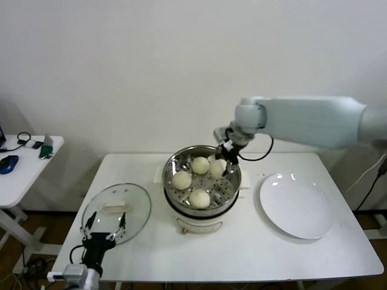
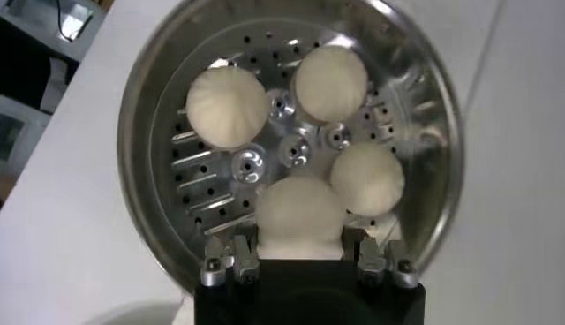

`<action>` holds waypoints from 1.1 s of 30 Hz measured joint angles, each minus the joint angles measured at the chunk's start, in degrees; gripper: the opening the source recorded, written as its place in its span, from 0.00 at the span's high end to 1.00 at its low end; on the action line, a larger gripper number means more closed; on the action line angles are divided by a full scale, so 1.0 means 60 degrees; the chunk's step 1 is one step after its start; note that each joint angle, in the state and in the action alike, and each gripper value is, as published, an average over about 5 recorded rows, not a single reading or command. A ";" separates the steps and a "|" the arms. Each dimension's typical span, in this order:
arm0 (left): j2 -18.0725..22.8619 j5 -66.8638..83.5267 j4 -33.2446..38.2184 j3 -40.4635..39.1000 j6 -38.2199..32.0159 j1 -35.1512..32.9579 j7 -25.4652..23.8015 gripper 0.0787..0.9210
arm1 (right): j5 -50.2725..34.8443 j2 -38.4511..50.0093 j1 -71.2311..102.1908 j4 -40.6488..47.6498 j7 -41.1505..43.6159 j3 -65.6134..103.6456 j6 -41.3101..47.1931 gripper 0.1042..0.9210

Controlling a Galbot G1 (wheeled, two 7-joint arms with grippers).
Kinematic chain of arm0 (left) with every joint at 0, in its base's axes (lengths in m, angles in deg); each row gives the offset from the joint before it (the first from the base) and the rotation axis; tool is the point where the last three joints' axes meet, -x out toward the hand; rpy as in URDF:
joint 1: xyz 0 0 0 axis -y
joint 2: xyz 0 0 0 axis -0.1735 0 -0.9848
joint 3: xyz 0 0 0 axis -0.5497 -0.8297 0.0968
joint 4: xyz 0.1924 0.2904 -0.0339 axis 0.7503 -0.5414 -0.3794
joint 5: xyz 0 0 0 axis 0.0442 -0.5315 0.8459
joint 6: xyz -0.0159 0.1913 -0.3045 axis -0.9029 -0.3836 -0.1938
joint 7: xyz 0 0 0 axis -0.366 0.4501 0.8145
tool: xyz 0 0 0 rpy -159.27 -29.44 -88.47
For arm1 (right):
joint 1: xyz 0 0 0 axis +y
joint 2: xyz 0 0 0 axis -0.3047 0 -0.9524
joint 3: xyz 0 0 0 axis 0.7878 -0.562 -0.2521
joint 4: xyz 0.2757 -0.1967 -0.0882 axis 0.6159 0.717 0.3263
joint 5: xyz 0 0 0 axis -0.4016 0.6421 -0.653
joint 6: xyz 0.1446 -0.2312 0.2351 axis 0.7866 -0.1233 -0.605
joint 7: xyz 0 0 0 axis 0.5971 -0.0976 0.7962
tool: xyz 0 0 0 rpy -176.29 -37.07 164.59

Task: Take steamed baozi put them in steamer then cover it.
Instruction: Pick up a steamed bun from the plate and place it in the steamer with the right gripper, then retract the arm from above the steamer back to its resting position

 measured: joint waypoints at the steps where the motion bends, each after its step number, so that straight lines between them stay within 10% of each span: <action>1: 0.0001 0.0000 -0.0003 0.0007 0.0001 -0.0001 0.0000 0.12 | 0.0050 -0.0051 0.0117 0.0069 -0.0018 0.0019 0.0014 0.36; 33: -0.0063 0.0002 0.0332 -0.0111 0.0319 0.0005 0.0030 0.12 | -0.1569 0.0975 0.0175 0.0966 0.0580 0.1844 -0.0386 0.12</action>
